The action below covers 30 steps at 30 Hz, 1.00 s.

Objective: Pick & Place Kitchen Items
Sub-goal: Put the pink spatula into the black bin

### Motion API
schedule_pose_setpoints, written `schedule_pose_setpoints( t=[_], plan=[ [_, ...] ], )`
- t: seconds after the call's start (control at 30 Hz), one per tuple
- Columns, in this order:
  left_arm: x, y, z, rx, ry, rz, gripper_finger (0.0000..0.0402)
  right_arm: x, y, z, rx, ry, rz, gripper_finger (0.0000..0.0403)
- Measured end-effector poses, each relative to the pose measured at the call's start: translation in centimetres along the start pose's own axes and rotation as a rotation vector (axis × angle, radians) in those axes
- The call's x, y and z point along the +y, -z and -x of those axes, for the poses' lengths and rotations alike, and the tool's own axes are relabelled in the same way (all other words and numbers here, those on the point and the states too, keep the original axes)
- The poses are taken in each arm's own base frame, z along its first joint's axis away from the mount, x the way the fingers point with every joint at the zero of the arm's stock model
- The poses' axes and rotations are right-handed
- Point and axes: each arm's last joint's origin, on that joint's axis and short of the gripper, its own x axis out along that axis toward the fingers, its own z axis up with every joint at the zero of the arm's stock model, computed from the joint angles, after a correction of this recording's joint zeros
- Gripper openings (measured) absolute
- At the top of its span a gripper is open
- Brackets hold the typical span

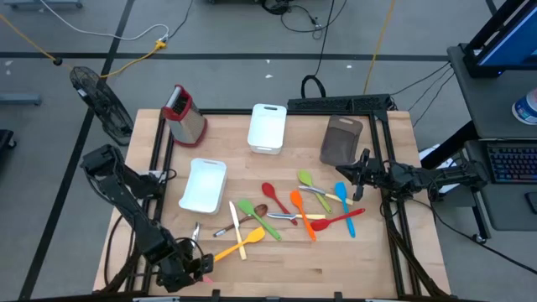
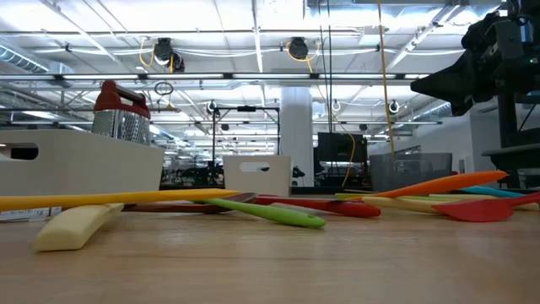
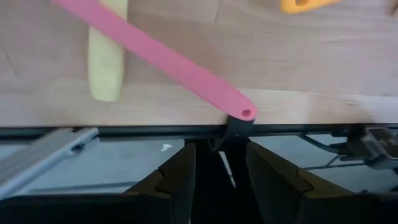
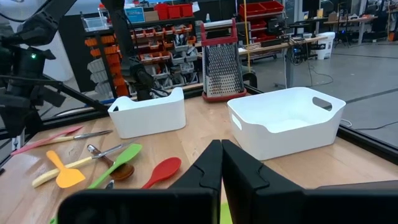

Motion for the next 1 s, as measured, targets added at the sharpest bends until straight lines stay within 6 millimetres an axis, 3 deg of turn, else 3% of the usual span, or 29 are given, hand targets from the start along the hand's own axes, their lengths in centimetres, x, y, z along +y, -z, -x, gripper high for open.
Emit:
schedule_pose_setpoints(
  t=[0.43, 0.77, 1.0],
  plan=[
    [1.2, 0.3, 0.3, 0.000, -0.049, -0.043, 0.0150, 0.0, 0.0, 0.0, 0.000, 0.000, 0.000, 0.0004],
    [1.2, 0.0, 0.3, -0.035, -0.041, -0.361, 0.0150, 0.0, 0.0, 0.0, 0.000, 0.000, 0.000, 0.0004],
    [1.8, -1.2, 0.5, -0.119, -0.156, -0.523, 0.0150, 0.0, 0.0, 0.0, 0.000, 0.001, 0.000, 0.0004]
  ],
)
